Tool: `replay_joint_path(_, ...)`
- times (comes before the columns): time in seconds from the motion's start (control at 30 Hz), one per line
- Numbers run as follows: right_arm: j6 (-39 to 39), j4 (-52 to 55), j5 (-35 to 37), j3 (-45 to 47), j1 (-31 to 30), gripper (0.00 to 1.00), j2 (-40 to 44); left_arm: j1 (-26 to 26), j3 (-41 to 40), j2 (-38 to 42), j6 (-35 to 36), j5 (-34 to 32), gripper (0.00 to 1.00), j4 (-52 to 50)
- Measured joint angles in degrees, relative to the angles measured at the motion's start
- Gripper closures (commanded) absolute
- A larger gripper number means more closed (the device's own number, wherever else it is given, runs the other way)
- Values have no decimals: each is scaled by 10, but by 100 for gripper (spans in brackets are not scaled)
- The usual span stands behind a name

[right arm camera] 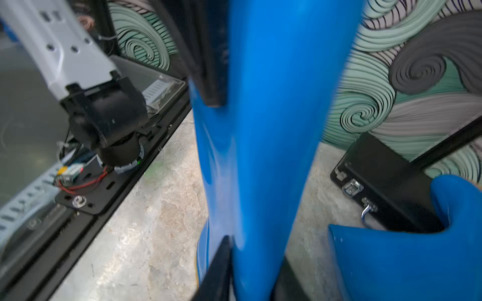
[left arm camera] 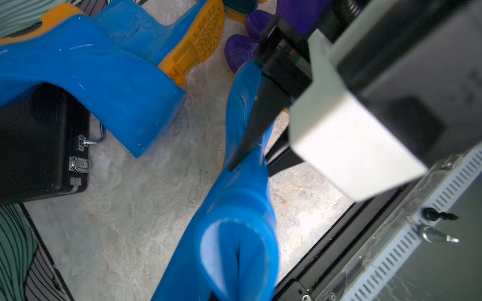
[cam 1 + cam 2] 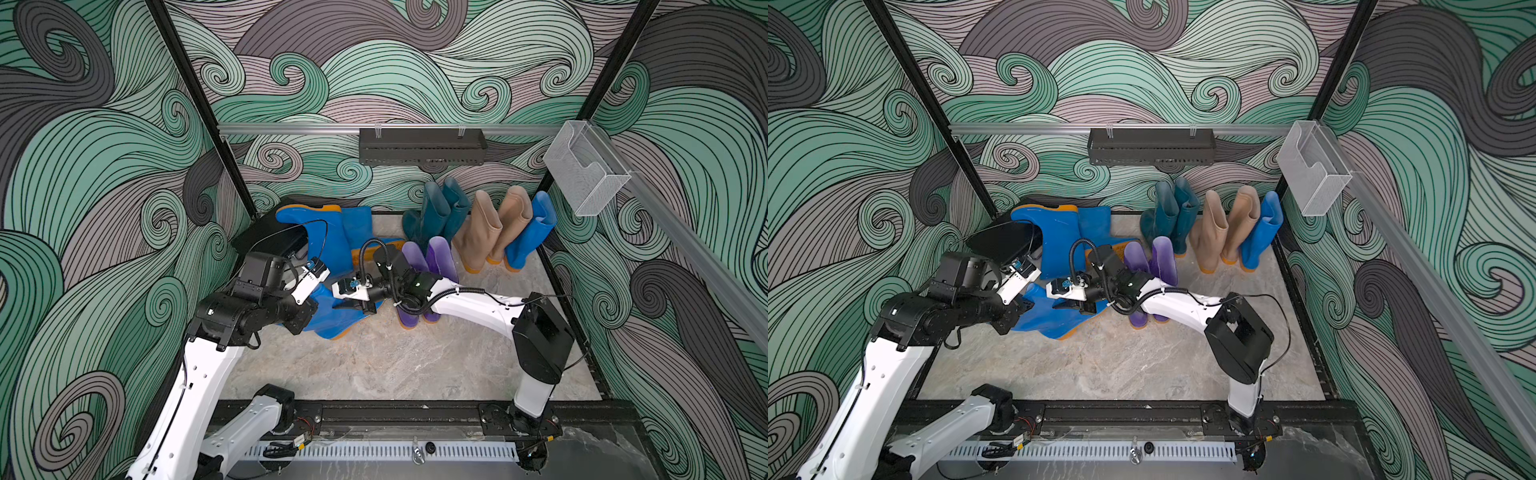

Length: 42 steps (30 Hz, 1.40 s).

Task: Match and arrange rain boots in pairs
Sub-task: Place the rain boot at the center of the board.

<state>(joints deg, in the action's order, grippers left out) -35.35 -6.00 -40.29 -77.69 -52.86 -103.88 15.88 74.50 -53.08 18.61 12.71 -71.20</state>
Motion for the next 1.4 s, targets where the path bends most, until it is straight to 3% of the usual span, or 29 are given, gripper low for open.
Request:
replay_joint_path(0.13, 50, -38, 33, -3, 0, 29, 10, 0, 22, -31, -74, -22, 100, -28)
replay_joint_path(0.33, 118, -49, 94, 14, 4, 20, 80, 0, 82, -87, -189, -46, 100, -48)
replay_joint_path(0.57, 200, -12, 188, 16, 21, 20, 186, 0, 124, -150, -322, -42, 100, -46)
replay_joint_path(0.97, 263, 115, 430, 76, 35, 23, 360, 16, 89, -169, -528, -30, 100, -18)
replay_joint_path(1.17, 277, 152, 534, 130, 43, 21, 413, 55, 96, -190, -588, -35, 100, -1)
replay_joint_path(1.4, 316, 189, 586, 156, 108, 21, 459, 106, 123, -250, -618, -48, 100, 7)
